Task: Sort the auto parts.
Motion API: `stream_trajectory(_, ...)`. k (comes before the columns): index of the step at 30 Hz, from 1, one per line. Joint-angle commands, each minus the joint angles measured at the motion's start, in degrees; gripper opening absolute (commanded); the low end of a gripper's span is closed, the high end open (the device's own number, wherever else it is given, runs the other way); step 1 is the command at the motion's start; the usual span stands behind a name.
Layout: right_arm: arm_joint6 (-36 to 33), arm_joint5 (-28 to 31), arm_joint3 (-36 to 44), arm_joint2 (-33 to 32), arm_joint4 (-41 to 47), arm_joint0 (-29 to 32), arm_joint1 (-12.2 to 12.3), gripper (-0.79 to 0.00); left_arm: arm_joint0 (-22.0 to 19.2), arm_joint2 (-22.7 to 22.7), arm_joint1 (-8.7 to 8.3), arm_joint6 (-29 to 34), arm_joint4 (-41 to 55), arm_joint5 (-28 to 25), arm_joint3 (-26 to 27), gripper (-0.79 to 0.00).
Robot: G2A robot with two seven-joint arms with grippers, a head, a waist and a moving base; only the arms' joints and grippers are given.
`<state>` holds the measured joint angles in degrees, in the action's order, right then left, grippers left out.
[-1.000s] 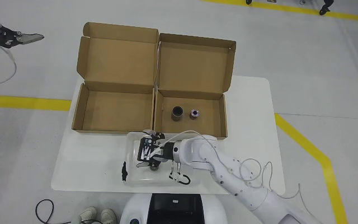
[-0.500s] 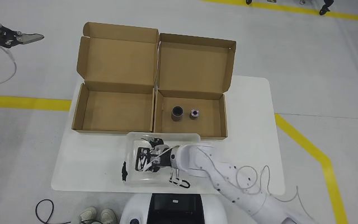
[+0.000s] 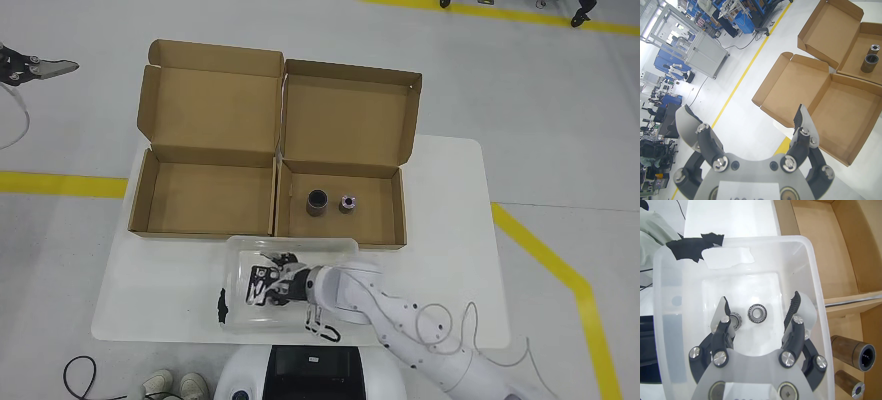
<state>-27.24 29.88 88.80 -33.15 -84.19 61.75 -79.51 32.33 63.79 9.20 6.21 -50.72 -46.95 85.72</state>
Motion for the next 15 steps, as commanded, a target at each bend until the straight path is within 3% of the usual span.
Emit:
stream_trajectory(1,-0.1,-0.53,-0.75,0.61,-0.14,-0.21,-0.33,-0.212,0.0,0.0,0.0,0.0,0.0,0.0,0.0,0.0)
stream_trajectory(15,0.8,-3.14,-4.35,1.43,-1.62,-0.21,-1.38,-0.339,0.0,0.0,0.0,0.0,0.0,0.0,0.0,0.0)
